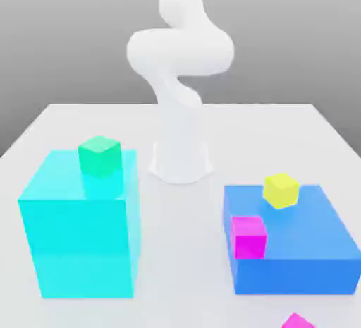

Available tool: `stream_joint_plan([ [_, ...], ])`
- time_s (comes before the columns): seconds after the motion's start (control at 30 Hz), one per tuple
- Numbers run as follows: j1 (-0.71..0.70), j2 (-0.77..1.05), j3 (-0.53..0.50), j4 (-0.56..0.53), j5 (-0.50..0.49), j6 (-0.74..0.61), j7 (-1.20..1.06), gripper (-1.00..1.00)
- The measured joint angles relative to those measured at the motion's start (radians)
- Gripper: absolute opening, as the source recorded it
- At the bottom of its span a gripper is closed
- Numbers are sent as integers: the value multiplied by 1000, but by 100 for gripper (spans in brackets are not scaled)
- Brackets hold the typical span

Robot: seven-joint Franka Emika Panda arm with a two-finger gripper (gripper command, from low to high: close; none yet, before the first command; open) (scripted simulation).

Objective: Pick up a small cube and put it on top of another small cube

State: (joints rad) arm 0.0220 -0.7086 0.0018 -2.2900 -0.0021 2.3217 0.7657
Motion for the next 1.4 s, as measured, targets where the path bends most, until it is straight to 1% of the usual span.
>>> stream_joint_plan([
  [0.6, 131, 659, 44, 72, -10, 157, -251, 0],
  [1.0, 194, 1095, 87, 120, -63, 259, -385, 0],
  [1.13, 211, 1240, 77, 148, -87, 351, -384, 0],
  [1.17, 214, 1271, 73, 155, -90, 374, -382, -100],
  [1.4, 215, 1276, 72, 156, -90, 377, -382, -100],
])
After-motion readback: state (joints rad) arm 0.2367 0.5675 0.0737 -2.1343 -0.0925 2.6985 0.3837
